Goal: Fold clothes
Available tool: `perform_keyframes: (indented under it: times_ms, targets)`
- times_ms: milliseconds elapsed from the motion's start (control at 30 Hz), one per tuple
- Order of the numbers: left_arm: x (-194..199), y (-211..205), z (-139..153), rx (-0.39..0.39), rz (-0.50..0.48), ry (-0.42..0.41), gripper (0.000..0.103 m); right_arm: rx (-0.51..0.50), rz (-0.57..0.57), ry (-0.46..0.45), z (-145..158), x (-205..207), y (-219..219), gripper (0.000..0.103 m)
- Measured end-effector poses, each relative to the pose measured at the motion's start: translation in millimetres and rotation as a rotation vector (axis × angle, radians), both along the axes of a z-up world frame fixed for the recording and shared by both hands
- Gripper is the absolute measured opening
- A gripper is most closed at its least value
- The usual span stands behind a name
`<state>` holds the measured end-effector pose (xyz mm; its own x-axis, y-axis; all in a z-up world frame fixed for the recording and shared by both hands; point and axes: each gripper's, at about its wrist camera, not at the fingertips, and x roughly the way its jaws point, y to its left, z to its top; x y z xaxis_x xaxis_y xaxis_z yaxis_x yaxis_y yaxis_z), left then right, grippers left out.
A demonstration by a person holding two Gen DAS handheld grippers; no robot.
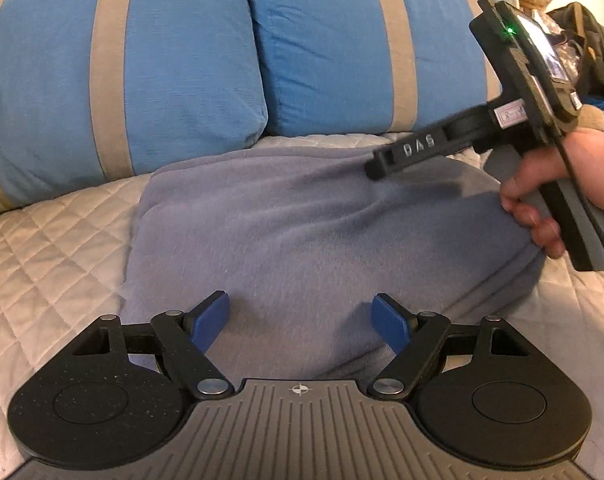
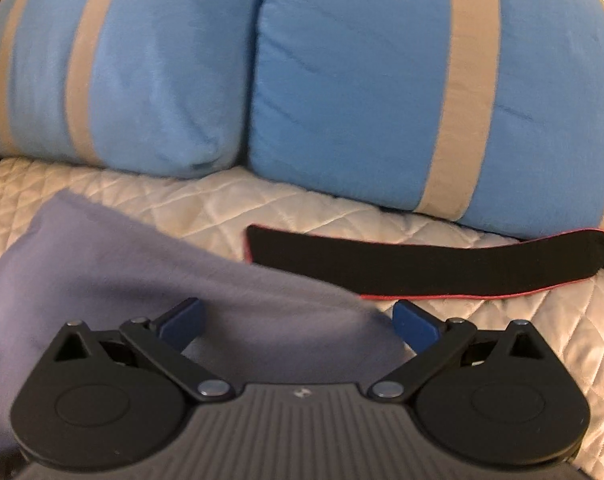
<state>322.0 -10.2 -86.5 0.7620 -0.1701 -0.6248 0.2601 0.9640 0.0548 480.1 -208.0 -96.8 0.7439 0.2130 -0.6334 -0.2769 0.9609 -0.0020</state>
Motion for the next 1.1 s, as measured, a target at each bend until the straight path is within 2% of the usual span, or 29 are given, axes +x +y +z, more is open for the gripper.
perform_keyframes:
  times_ms: [100,267,533,800,900,1100]
  targets:
    - [-13,12,5,-0.051,0.0,-0.005,0.078,0.027,-0.029,-0.026,9,-10,-6,0.103]
    - [-46,24,12,-0.086,-0.026,-0.03,0.078,0.06,-0.029,-0.091,29,-46,-16,0.103]
    - [-97,43,17,-0.148,0.017,-0.031,0.079,0.119,0.006,-0.123,39,-139,-33,0.103]
    - [-139,52,5,-0.184,0.062,-0.024,0.079,0.106,0.042,-0.115,16,-239,-29,0.103]
    - [-151,55,-2,-0.189,0.082,-0.03,0.079,0.113,0.04,-0.113,4,-268,-24,0.103]
    - [-176,58,-13,-0.182,0.106,-0.067,0.079,0.045,0.021,-0.122,-33,-311,-10,0.103]
